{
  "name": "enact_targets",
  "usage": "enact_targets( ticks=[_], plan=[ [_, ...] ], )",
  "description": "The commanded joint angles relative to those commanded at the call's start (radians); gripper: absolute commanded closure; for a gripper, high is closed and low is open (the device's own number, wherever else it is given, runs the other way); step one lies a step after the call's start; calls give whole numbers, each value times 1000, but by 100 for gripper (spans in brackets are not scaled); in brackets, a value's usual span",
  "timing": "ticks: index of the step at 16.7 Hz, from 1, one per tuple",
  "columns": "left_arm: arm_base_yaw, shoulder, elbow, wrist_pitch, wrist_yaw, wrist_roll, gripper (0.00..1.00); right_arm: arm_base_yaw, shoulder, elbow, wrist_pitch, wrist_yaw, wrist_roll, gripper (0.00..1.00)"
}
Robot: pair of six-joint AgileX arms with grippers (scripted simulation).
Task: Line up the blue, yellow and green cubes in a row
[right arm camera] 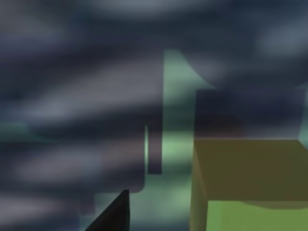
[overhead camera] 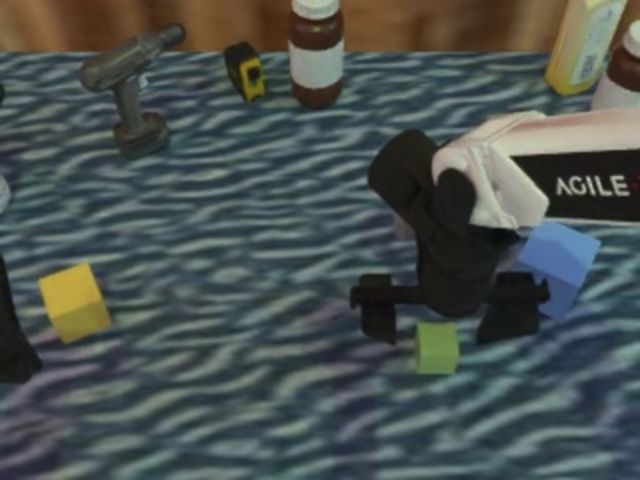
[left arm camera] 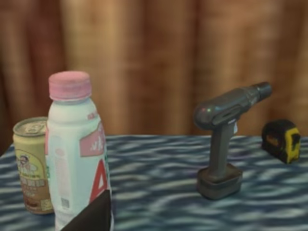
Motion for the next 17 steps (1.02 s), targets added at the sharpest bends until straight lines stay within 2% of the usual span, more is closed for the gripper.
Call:
enact_targets(
  ticks=[8, 14, 17],
  plan=[
    [0, 0, 0, 0, 0, 0, 0, 1, -7, 14, -18, 0, 0, 0],
    [0, 0, 0, 0, 0, 0, 0, 9, -90, 124, -222, -1, 2, 0],
    [0, 0, 0, 0, 0, 0, 0, 10, -108, 140, -247, -1, 0, 0]
  ],
)
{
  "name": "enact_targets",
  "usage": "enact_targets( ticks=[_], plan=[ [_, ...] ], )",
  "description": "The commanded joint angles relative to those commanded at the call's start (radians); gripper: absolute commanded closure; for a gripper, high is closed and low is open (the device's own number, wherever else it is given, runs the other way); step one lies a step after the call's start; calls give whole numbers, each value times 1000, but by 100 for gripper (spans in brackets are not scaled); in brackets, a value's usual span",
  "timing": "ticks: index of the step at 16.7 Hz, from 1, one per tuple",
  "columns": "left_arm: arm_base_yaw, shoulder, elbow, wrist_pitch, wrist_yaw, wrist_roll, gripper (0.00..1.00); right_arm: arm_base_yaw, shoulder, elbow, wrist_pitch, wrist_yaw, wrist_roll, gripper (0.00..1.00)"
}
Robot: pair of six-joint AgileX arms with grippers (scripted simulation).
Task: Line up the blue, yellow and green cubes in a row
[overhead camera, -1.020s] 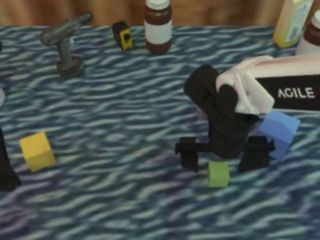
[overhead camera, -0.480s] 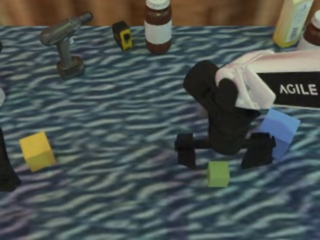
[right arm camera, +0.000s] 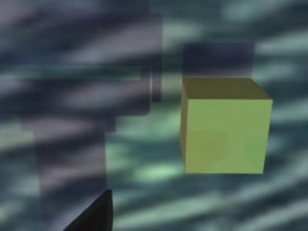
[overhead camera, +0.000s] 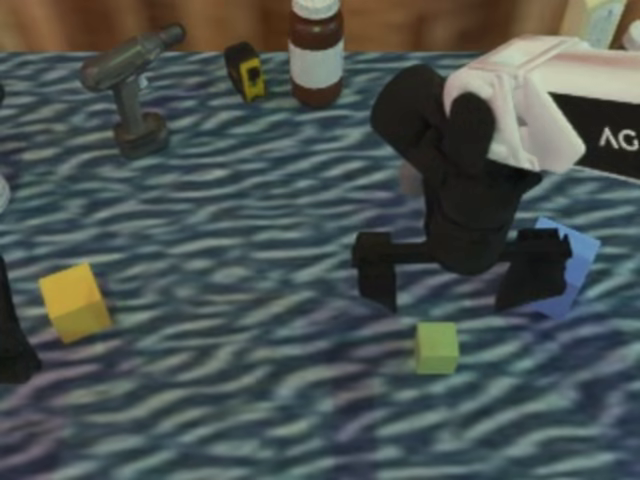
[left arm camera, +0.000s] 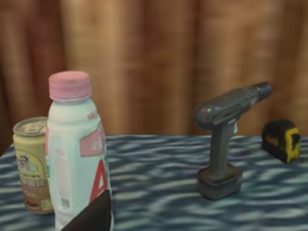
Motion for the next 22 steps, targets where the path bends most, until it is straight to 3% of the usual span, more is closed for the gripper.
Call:
enact_targets(
  ticks=[6, 13, 17, 22],
  plan=[
    [-5, 54, 51, -36, 2, 39, 0, 5, -57, -55, 42, -3, -25, 0],
    [-21, 514, 394, -289, 1, 310, 0, -12, -551, -433, 290, -18, -179, 0],
    [-34, 918, 639, -487, 0, 511, 0, -99, -959, -757, 477, -27, -304, 0],
    [-51, 1385, 937, -731, 0, 758, 0, -282, -1443, -1138, 713, -31, -463, 0]
  ],
)
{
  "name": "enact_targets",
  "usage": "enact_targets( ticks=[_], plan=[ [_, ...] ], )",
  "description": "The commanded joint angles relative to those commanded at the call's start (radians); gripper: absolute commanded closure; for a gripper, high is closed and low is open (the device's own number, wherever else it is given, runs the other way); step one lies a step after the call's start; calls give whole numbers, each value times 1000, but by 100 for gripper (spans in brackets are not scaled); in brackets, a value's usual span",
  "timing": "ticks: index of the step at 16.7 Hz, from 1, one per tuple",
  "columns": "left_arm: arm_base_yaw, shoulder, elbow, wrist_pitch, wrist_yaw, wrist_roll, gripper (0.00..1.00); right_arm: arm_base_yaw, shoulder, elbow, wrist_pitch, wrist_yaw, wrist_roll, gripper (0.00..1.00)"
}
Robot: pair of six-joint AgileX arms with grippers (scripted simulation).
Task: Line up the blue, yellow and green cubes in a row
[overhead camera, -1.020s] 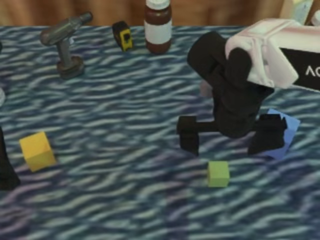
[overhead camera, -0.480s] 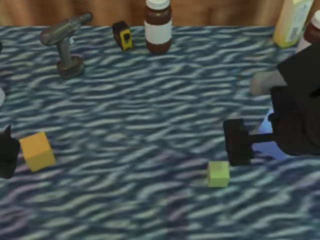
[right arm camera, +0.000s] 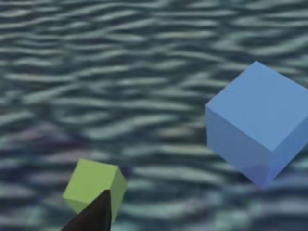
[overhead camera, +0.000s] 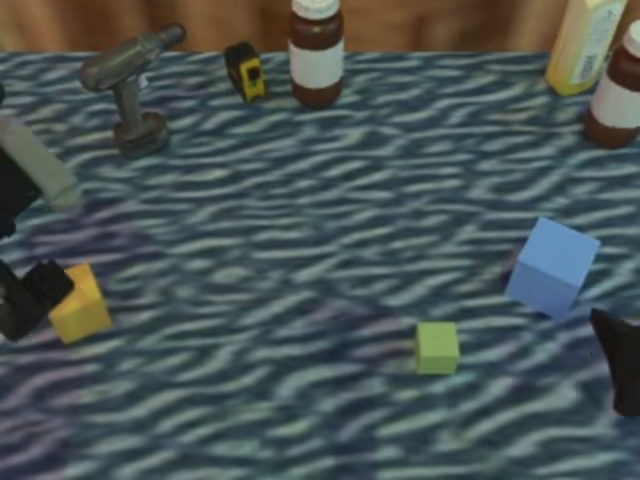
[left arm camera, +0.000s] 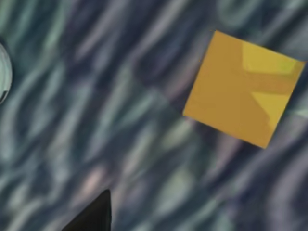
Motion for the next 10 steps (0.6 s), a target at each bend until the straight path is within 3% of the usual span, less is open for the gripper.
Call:
enact_targets(
  ticks=[6, 10],
  plan=[
    [-15, 388, 284, -203, 1, 221, 0, -241, -381, -261, 236, 8, -134, 0],
    [-20, 507, 381, -262, 1, 292, 0, -340, -511, -323, 323, 12, -169, 0]
  ],
)
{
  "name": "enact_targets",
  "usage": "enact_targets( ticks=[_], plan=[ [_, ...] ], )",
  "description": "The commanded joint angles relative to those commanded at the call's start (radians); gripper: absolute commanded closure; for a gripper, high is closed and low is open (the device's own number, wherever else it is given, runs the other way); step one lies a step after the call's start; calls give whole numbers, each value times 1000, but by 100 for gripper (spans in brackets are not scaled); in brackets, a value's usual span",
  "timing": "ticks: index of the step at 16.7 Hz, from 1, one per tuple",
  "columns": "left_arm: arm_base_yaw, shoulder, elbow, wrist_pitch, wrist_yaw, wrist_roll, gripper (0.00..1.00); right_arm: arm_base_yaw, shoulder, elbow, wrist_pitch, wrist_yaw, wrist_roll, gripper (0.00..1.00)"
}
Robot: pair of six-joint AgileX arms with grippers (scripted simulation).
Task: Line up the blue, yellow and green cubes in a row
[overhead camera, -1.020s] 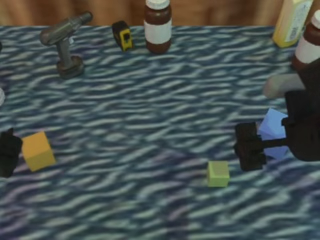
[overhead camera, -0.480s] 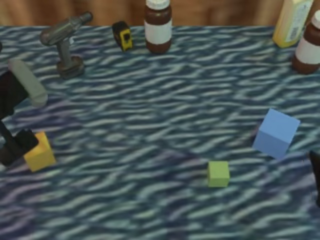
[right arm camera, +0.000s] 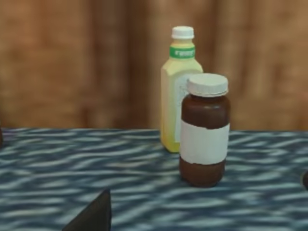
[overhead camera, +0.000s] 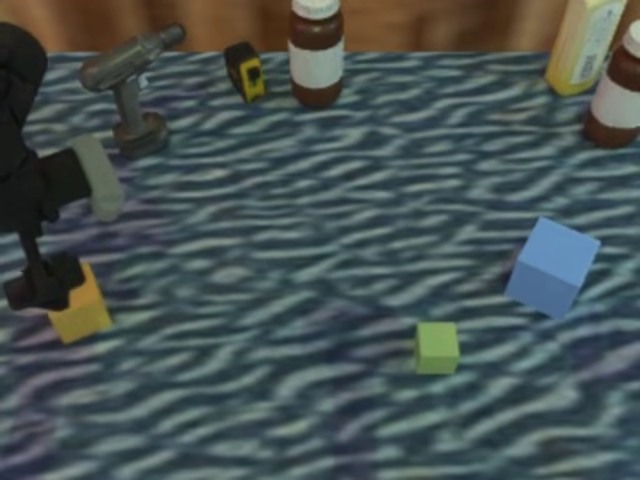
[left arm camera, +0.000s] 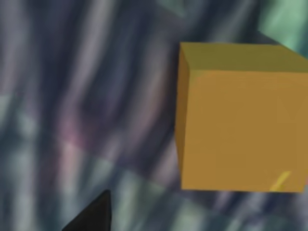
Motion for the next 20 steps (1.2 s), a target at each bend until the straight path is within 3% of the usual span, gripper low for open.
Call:
enact_targets(
  ticks=[7, 15, 20],
  plan=[
    [4, 17, -2, 13, 0, 7, 0, -7, -9, -4, 5, 0, -2, 0],
    [1, 161, -148, 308, 1, 9, 0, -7, -9, -4, 5, 0, -2, 0],
    [1, 172, -158, 325, 1, 9, 0, -7, -9, -4, 5, 0, -2, 0]
  ],
)
